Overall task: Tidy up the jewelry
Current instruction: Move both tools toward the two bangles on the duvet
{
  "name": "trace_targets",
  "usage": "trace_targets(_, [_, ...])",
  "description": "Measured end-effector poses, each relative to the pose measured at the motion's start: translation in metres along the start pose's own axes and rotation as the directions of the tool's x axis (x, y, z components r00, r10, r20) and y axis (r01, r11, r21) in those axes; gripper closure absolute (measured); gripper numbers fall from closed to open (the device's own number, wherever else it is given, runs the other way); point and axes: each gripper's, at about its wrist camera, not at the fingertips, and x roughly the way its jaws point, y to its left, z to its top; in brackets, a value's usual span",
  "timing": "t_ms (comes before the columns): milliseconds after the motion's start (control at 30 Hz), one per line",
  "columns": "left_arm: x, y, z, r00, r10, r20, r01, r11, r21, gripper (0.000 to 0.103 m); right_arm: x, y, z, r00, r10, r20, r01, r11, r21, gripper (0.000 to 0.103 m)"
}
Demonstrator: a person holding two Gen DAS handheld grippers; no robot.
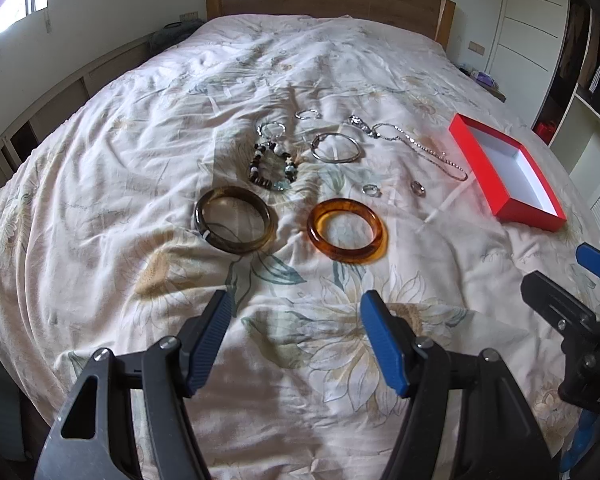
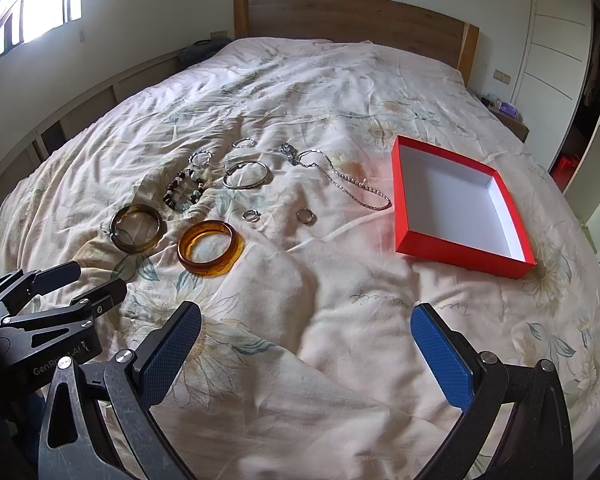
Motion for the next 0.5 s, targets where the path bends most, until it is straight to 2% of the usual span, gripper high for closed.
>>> trace_targets(367, [0.001,0.004,0.0,1.0,0.005,-0.005,-0.005,1.0,-0.015,0.038,0.005,0.001,-0.002,1.0,0.007,-0.014,-0.007,1.0,0.003,0.0])
trace_targets(500, [0.007,0.01,0.001,1.0,0.001,-0.031,-0.002,1.0,-0.03,0.038,0.005,0.0,-0.002,1.0,0.014,-0.015,-0.014,1.0,0.007,0.0])
